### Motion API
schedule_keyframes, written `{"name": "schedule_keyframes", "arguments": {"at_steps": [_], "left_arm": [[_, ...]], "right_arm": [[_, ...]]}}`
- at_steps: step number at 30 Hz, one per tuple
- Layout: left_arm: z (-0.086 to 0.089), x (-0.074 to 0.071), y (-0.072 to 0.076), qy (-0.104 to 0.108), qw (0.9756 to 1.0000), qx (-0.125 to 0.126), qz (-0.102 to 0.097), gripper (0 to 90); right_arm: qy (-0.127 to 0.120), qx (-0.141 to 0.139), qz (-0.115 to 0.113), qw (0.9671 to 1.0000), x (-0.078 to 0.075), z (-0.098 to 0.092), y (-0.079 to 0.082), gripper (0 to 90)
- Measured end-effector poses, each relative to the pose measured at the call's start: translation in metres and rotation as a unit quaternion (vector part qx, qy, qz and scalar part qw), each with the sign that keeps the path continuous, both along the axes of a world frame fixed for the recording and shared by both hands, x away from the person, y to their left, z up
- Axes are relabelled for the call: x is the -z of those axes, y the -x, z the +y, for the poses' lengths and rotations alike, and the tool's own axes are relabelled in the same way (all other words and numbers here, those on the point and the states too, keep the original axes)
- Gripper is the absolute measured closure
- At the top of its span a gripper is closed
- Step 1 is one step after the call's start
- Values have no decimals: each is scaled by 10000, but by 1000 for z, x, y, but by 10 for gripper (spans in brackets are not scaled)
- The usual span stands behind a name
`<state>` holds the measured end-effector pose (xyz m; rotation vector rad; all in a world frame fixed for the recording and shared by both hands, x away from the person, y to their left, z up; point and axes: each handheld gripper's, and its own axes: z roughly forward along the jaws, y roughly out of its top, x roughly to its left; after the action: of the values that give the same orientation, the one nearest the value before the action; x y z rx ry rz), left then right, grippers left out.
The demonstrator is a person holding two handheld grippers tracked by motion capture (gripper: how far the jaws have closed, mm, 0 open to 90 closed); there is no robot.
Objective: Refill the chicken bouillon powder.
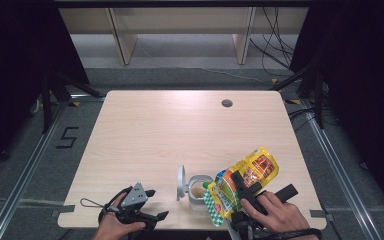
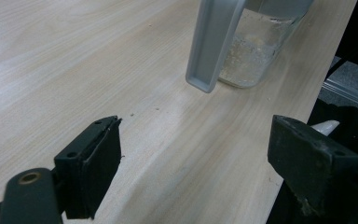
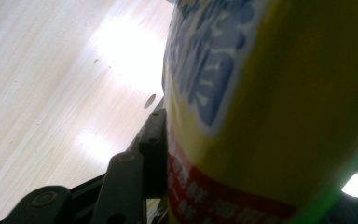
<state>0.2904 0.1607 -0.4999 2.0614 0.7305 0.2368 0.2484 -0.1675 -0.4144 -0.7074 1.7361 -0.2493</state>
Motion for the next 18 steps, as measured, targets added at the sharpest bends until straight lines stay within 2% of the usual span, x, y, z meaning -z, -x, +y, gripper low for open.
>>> {"name": "schedule_keyframes", "arguments": {"at_steps": [3,4,6,7,8,10,11,12,13,15,16,17,18], "left_arm": [[0,0,0,-2,10000,-3,7,170],[0,0,0,1,10000,-3,3,170],[0,0,-1,-45,10000,0,-2,169],[0,0,-1,-44,10000,5,-3,169],[0,0,0,-41,10000,3,-2,169],[0,0,0,-38,10000,15,13,170],[0,0,0,-26,10000,-2,-7,170],[0,0,0,-40,10000,1,-1,170],[0,0,0,-41,10000,0,-3,170],[0,0,0,-31,10000,1,-9,169],[0,0,0,-3,10000,-1,-2,169],[0,0,0,-5,10000,1,1,169],[0,0,0,-7,10000,3,4,169]], "right_arm": [[-4,-1,61,10000,1,0,-1,617],[115,-67,45,9999,1,0,-2,617],[106,-45,138,9998,1,0,-1,617],[87,-71,71,9999,1,0,-1,617],[-36,24,101,9999,3,0,0,617],[-35,26,104,9999,3,0,0,617],[-22,26,119,9999,3,0,0,618],[107,-78,79,9999,1,0,-1,617],[68,12,188,9998,1,0,-1,618],[6,71,198,9998,2,0,0,618],[128,-7,202,9997,1,0,-1,618],[109,-66,107,9999,1,0,-1,618],[96,-65,120,9999,1,0,-1,618]]}}
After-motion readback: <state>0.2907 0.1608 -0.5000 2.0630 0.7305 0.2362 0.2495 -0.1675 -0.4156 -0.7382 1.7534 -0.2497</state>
